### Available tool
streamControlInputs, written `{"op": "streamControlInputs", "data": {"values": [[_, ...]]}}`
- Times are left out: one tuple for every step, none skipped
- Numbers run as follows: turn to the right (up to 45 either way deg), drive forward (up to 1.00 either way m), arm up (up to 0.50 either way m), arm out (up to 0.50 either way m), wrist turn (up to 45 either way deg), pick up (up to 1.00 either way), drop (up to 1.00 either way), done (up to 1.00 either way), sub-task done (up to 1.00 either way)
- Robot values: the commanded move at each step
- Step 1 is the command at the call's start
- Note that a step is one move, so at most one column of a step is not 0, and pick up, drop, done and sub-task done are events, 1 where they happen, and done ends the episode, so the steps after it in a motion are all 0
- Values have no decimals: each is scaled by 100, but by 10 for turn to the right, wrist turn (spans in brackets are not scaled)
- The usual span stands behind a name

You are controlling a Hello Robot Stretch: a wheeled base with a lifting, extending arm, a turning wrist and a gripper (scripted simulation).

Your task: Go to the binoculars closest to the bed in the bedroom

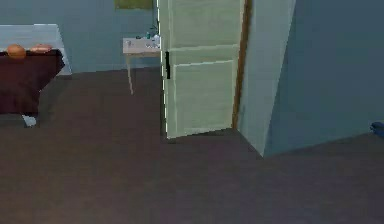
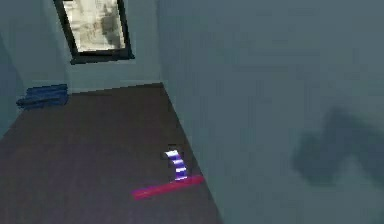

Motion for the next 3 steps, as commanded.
{"op": "streamControlInputs", "data": {"values": [[0, 90, 0, 0, 0, 0, 0, 0, 0], [-330, 0, 0, 0, 0, 0, 0, 0, 0], [0, 100, 0, 0, 0, 0, 0, 0, 0]]}}
